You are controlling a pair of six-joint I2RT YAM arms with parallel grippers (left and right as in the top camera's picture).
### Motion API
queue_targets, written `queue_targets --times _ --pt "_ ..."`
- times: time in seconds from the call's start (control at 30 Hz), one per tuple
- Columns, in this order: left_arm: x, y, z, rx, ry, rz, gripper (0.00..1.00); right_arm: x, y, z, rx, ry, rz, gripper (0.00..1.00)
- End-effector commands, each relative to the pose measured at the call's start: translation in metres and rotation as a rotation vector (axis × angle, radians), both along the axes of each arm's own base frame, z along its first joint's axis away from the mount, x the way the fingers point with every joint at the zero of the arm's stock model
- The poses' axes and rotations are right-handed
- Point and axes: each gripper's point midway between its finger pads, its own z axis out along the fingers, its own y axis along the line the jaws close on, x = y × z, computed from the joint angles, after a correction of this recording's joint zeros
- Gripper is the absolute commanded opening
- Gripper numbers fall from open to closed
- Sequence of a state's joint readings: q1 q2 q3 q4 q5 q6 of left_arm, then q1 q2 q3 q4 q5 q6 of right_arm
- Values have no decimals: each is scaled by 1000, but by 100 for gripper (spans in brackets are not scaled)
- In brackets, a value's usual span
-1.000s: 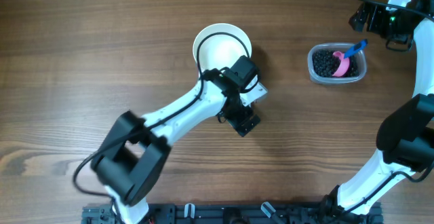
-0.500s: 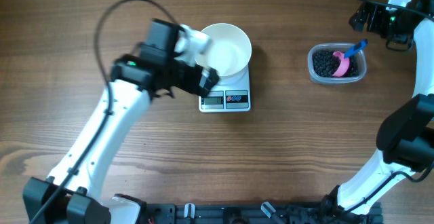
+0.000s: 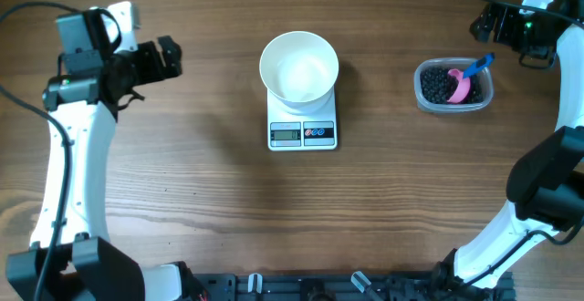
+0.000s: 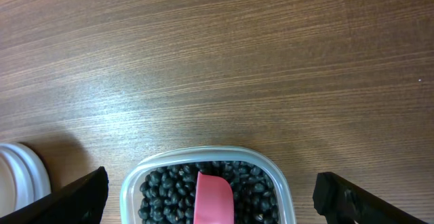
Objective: Scoop item into bowl and weigh 150g on scale
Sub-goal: 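Lift the left gripper back and move it beside the scale display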
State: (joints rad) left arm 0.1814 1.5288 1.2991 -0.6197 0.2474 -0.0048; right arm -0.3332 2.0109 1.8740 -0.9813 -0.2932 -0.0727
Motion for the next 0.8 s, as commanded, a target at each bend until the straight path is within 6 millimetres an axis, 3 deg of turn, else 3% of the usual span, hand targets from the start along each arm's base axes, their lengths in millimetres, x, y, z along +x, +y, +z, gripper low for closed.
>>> queue_targets --times 0.0,0.2,0.33,0.43,0.6,0.77 --pt "5 15 -18 9 37 47 100 4 -6 3 -8 -12 -13 100" --pt "5 20 -52 18 132 67 100 4 -6 3 -8 -11 -13 100" --pt "3 20 -55 15 145 66 100 4 -6 3 -8 -12 -13 100" --pt "-10 16 -63 1 209 61 100 4 -6 3 -8 -12 -12 100" --pt "-35 -29 -73 -85 314 -93 100 4 -6 3 -8 -12 -13 100" --pt "-61 -94 -106 -82 405 -231 100 4 -6 3 -8 -12 -13 100"
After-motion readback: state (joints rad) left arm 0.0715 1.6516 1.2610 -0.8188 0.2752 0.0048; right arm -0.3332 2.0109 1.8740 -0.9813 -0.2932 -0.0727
